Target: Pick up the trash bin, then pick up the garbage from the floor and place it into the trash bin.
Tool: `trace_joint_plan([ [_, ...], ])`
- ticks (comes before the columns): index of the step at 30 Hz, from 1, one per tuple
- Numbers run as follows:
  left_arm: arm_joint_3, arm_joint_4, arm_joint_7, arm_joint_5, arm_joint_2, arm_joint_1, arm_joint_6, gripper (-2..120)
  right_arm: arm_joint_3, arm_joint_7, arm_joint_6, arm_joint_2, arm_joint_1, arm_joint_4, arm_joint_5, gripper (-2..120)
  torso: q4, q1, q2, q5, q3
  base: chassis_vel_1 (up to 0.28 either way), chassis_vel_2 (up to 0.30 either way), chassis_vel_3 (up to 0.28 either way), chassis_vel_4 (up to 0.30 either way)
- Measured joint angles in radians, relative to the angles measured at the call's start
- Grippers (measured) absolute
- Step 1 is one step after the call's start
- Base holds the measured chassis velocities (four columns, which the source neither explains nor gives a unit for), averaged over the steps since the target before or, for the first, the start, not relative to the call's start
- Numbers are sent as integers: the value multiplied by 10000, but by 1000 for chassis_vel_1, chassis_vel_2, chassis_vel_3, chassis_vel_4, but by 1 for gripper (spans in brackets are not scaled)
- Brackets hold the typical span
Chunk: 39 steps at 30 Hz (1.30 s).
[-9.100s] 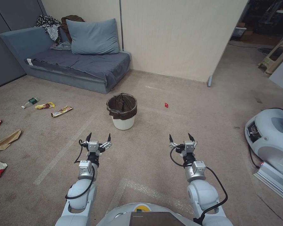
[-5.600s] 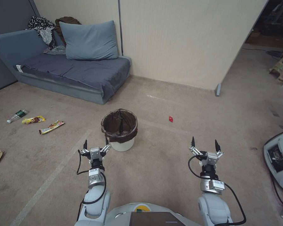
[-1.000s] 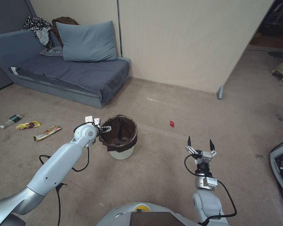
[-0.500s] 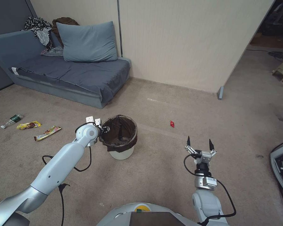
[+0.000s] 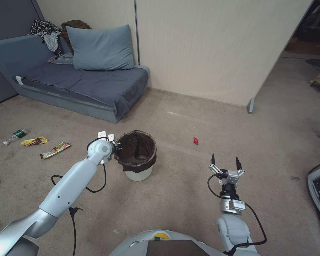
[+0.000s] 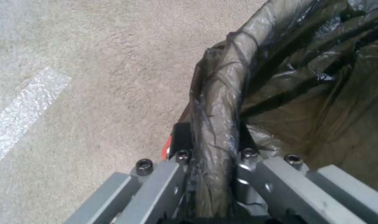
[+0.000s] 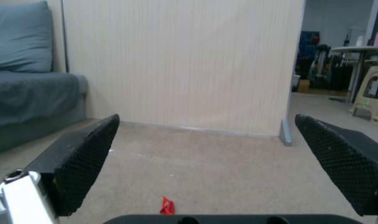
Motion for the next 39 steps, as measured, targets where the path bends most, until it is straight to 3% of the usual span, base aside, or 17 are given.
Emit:
trace_joint_plan([
  [11, 52, 116, -9, 300, -164, 8, 6, 5, 7, 15, -22, -40, 53, 30, 105, 100, -2, 0, 1, -6, 1, 0, 0, 0, 0],
  [19, -3, -320, 42, 615, -51, 298, -75, 5, -22, 36, -43, -42, 122, 45, 113, 100, -3, 2, -3, -14, 7, 0, 0, 0, 0],
  [27, -307, -1430, 57, 871, 72, 971, -225, 3, 3, 87, -116, -111, 159, 116, 142, 100, -5, 3, -6, -23, 11, 0, 0, 0, 0],
  [30, -465, -2459, 234, 1089, 249, 1523, -342, 2, 78, 140, -159, -180, 172, 160, 184, 100, -9, 4, -7, -23, 11, 0, 0, 0, 0],
  [34, -662, -3135, 436, 1426, 327, 1957, -503, 2, 131, 152, -194, -222, 176, 214, 208, 100, -8, 3, -6, -8, 7, 0, 0, 0, 0],
  [39, -1050, -4008, 1456, 3092, 234, 2845, -1342, 2, 270, 168, -261, -204, 120, 372, 236, 100, -5, 3, -6, -9, 5, 0, 0, 0, 0],
])
